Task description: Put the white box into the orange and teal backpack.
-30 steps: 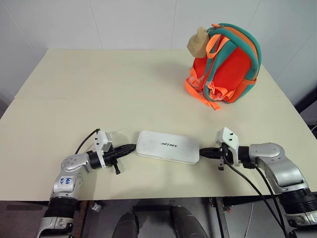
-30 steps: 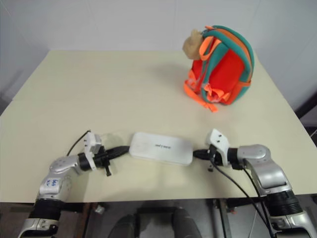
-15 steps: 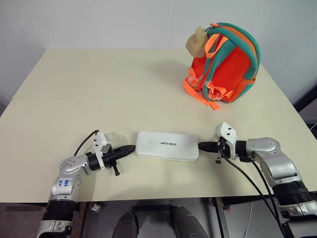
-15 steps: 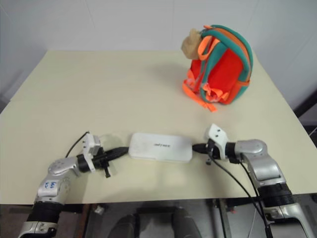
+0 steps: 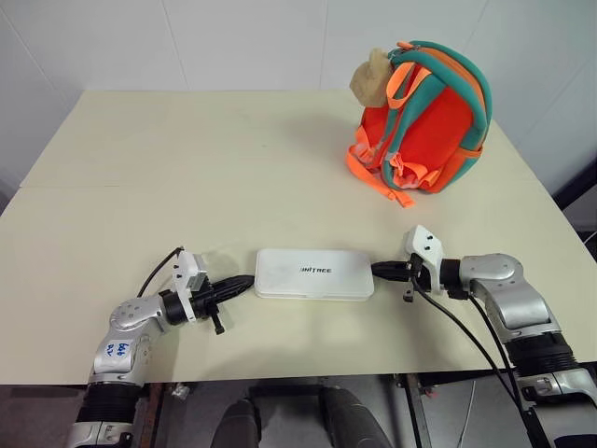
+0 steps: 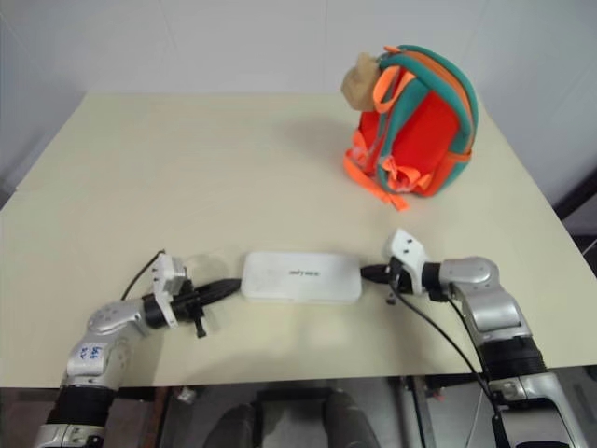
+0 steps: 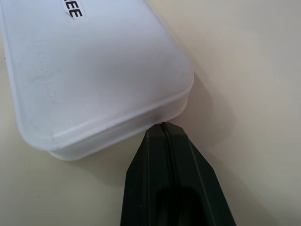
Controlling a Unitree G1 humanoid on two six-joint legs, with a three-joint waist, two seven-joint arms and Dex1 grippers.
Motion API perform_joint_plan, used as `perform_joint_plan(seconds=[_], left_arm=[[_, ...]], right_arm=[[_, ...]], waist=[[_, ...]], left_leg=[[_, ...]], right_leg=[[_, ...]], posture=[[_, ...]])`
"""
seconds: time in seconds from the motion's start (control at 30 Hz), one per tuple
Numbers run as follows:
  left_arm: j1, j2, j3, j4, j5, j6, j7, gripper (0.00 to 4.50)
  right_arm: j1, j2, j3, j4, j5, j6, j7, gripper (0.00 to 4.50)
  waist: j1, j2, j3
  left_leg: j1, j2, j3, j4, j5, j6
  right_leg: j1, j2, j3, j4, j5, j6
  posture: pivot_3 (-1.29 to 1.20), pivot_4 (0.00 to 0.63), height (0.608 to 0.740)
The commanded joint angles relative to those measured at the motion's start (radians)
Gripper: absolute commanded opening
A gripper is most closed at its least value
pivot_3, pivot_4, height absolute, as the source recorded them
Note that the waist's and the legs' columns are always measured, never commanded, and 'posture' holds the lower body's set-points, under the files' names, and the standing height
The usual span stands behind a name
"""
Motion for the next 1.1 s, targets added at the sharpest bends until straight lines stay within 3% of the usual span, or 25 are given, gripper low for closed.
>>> perform_joint_plan(seconds=[0.03, 0.33, 0.43, 0.5, 0.77, 1.1], left_arm=[[0.018, 0.063, 0.042, -0.008, -0.01, 0.04, 0.002, 0.4], [-0.07, 0.225, 0.067, -0.029, -0.137, 0.415, -0.031, 2.97], [-0.167, 0.237, 0.029, -0.001, -0.16, 0.687, 0.052, 3.87], [-0.23, 0.21, 0.028, 0.016, -0.213, 0.813, 0.061, 4.47], [-0.357, 0.127, -0.005, 0.069, -0.256, 1.014, 0.098, 4.49], [-0.405, 0.087, -0.125, 0.093, -0.224, 1.033, 0.08, 4.49]], right_arm=[[0.016, -0.047, -0.081, -0.063, 0.074, 0.004, 0.04, 0.56], [0.007, -0.198, -0.145, -0.144, 0.164, 0.166, 0.107, 3.48], [-0.059, -0.233, -0.135, -0.161, 0.197, 0.412, 0.05, 4.42], [-0.091, -0.237, -0.126, -0.19, 0.24, 0.552, 0.035, 4.5], [-0.11, -0.238, -0.045, -0.274, 0.281, 0.763, -0.01, 4.5], [-0.12, -0.199, 0.001, -0.301, 0.317, 0.809, -0.033, 4.5]], waist=[[0.0, 0.0, 0.0], [0.001, 0.0, 0.001], [0.004, 0.001, 0.002], [0.004, 0.002, 0.003], [0.007, 0.002, 0.002], [0.029, 0.002, 0.002]], left_leg=[[0.0, 0.0, 0.0, 0.0, 0.0, 0.0], [-0.002, 0.0, -0.001, -0.001, -0.002, 0.001], [-0.003, 0.0, -0.001, 0.0, -0.002, 0.001], [-0.003, -0.001, -0.002, 0.001, -0.002, 0.001], [-0.011, 0.0, -0.006, 0.001, -0.003, 0.0], [-0.016, -0.001, -0.005, 0.001, -0.002, -0.001]], right_leg=[[-0.001, 0.0, 0.0, 0.0, 0.0, 0.0], [-0.001, 0.0, -0.001, -0.001, -0.002, -0.001], [-0.002, 0.0, -0.002, -0.001, -0.002, -0.001], [-0.002, -0.001, -0.002, -0.001, -0.002, 0.0], [-0.009, -0.001, -0.007, 0.0, -0.003, -0.001], [-0.015, -0.002, -0.007, 0.002, -0.003, -0.001]], posture=[[0.0, 0.15, 0.74], [0.0, 0.15, 0.74], [0.0, 0.15, 0.74], [0.0, 0.15, 0.74], [0.0, 0.15, 0.74], [0.0, 0.15, 0.74]])
